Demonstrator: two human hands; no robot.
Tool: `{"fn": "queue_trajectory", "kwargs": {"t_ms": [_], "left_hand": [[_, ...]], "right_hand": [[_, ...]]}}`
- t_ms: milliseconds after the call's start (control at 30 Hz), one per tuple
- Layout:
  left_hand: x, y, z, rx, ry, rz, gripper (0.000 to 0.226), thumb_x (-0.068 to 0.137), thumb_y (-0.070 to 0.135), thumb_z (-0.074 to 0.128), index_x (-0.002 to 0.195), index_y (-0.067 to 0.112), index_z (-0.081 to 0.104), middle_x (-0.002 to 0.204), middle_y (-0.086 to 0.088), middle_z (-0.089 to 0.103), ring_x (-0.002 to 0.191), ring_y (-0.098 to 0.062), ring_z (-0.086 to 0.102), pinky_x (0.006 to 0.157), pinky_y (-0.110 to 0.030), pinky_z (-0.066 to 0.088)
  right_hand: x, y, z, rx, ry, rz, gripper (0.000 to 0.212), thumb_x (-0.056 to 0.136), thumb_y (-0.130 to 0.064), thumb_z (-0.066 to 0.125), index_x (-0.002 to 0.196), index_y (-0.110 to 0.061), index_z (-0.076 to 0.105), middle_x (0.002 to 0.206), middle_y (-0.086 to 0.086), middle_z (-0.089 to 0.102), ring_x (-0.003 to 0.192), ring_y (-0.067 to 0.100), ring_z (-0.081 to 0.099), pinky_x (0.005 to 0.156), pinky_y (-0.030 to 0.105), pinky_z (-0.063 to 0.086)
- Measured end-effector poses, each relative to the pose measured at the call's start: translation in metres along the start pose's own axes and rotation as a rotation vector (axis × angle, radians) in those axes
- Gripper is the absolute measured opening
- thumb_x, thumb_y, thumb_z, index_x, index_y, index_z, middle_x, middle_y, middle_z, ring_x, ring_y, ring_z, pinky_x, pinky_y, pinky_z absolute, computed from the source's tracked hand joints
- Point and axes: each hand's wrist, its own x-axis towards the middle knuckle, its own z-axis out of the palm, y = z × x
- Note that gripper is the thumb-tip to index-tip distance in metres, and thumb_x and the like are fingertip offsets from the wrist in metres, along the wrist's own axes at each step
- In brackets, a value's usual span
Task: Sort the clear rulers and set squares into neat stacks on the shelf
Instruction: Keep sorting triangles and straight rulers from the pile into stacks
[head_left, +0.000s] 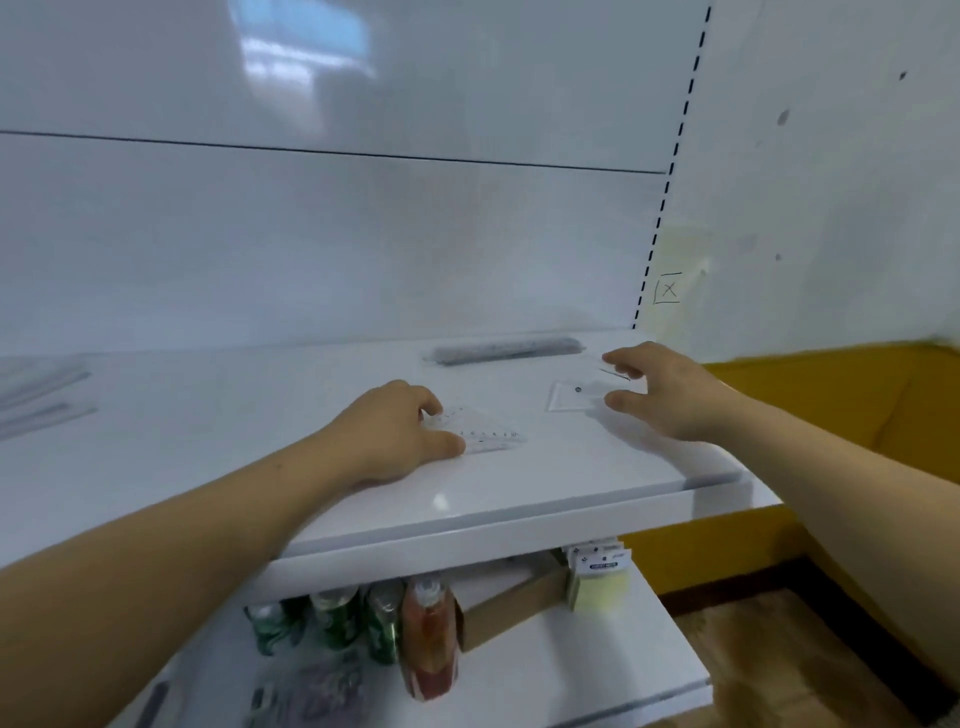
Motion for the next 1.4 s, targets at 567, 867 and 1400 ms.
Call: {"fn": "queue_trajectory", "kwargs": {"t_ms": [567,867,1400], "left_hand": [[-0.016,0.037,-0.001,0.116,-0.066,-0.268,0.049,0.092,0.035,0.056,0.135,0.013,0.049,0.136,-0.004,0.051,0.118,-0.021,0.05,0.097,-0.028,0.038],[-0.013,0.042,0.003,0.113,-0.066,-0.32,0.053,0.091,0.041,0.056,0.136,0.015,0.046,0.137,-0.005,0.048,0.119,-0.022,0.049,0.097,-0.029,0.037],[-0.034,0.034,-0.005,0.146,-0.019,-0.299,0.04,0.092,0.032,0.057,0.128,0.016,0.056,0.125,0.0,0.058,0.102,-0.015,0.053,0.087,-0.023,0.039]], "right_hand": [[-0.008,0.063,-0.025,-0.027,-0.249,-0.054,0.055,0.091,-0.035,0.056,0.142,-0.024,0.038,0.147,-0.002,0.036,0.132,0.019,0.037,0.109,0.032,0.027],[-0.004,0.072,-0.026,-0.07,-0.34,-0.084,0.054,0.092,-0.033,0.055,0.142,-0.019,0.042,0.142,-0.001,0.043,0.123,0.016,0.045,0.103,0.026,0.032],[0.007,-0.003,-0.013,0.026,-0.322,-0.283,0.06,0.089,-0.042,0.058,0.142,-0.021,0.041,0.147,-0.004,0.039,0.13,0.014,0.041,0.104,0.028,0.032]]}}
